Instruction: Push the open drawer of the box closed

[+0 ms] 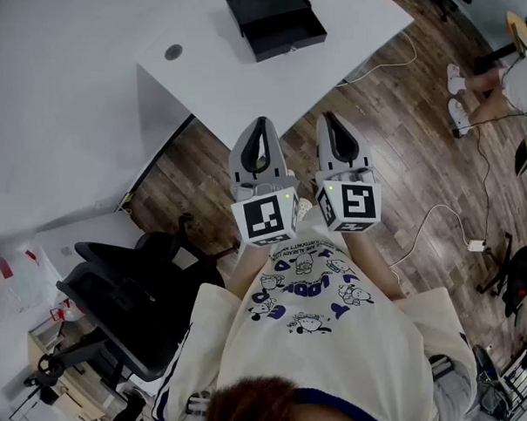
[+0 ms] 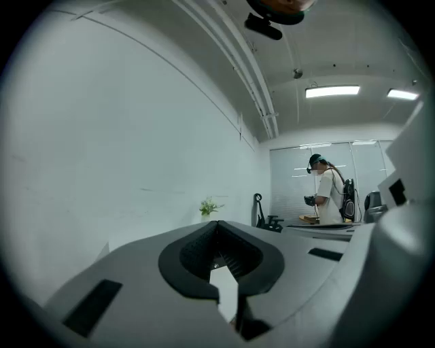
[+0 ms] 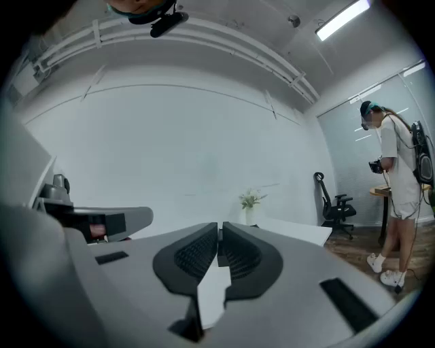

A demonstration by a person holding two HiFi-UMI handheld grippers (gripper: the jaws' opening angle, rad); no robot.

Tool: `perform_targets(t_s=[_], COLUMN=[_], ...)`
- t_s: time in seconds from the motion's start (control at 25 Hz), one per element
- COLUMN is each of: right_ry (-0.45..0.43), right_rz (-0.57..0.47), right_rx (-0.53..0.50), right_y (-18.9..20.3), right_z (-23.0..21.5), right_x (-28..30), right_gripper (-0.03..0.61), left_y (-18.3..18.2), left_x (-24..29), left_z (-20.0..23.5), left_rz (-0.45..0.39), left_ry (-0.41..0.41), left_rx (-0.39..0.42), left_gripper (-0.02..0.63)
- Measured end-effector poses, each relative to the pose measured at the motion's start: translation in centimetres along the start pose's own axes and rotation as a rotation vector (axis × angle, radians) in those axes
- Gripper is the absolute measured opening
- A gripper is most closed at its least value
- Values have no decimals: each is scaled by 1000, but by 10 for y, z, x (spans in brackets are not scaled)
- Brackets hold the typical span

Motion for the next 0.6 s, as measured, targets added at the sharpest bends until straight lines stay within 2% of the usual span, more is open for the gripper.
perform_targets(t_s=[0.16,0.6], right_ry=[-1,-3], right_rz=[-1,10], right_rx=[-2,10], right_y=[0,-1], right_z=[2,-3], right_x=[3,17], right_gripper=[41,41], left_y=[-4,-5], left_x=[3,17], left_z=[2,6], left_rz=[-18,1], left_ry=[1,6], left_rx=[1,3], left_gripper=[14,14])
Point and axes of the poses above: the fingertips, and each gripper's own axes: x forward along the fingers, z to its left, y out of its underside, the point moved 3 cm from there along -x, backward along the fingers, and after that the axes turned 13 degrees about z, right-handed, at the moved point
